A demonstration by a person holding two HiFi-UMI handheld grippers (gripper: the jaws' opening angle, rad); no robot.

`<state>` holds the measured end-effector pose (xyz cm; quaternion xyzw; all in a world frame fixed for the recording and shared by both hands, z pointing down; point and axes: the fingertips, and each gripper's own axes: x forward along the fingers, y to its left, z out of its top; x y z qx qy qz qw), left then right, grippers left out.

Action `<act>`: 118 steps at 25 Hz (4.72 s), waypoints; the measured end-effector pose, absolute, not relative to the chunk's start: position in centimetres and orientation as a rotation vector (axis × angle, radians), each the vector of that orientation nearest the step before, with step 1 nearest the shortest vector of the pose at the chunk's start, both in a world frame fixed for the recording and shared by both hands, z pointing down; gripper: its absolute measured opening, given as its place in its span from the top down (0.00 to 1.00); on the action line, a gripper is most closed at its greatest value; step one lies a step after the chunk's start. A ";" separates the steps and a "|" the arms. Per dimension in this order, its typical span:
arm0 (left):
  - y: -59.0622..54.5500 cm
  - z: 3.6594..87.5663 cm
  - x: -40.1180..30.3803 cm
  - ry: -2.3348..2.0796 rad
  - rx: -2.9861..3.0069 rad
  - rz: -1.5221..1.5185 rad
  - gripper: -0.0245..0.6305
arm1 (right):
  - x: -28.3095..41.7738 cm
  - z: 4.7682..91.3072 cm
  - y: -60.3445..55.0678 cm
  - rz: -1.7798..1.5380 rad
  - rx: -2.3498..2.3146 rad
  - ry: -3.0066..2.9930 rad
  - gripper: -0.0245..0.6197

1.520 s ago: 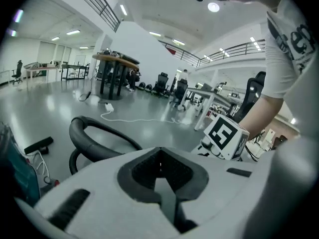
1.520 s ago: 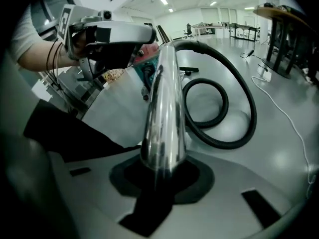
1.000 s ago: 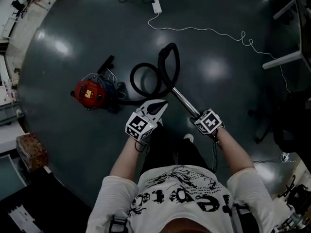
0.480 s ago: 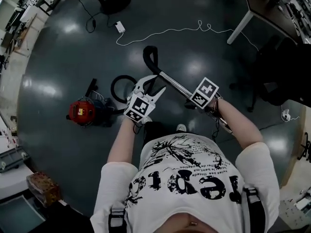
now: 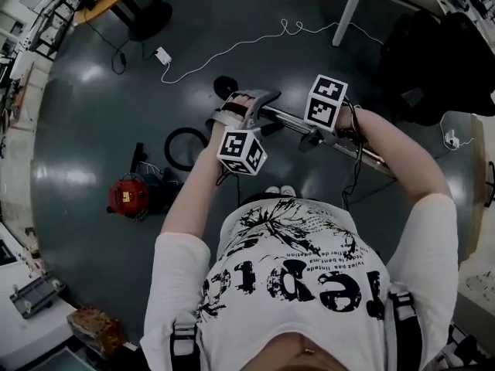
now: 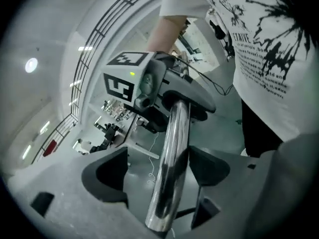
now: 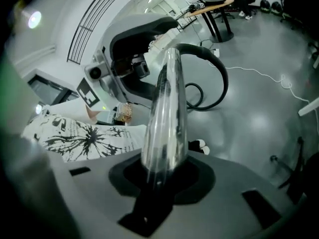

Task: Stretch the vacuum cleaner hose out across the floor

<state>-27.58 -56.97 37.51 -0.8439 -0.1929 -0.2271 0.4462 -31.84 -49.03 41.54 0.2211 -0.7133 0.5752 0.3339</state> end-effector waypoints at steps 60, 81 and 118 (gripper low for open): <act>1.6 41.7 -6.8 -2.558 -1.044 -1.578 0.90 | 6.9 33.3 2.6 -0.510 0.888 -0.471 0.75; 10.8 50.4 20.1 -1.906 -1.856 -1.196 0.51 | 31.0 40.6 11.6 -0.039 0.693 -0.708 0.83; 34.0 57.6 41.0 -0.502 -2.096 -0.786 0.85 | 36.6 49.3 46.0 1.784 0.172 -1.514 0.83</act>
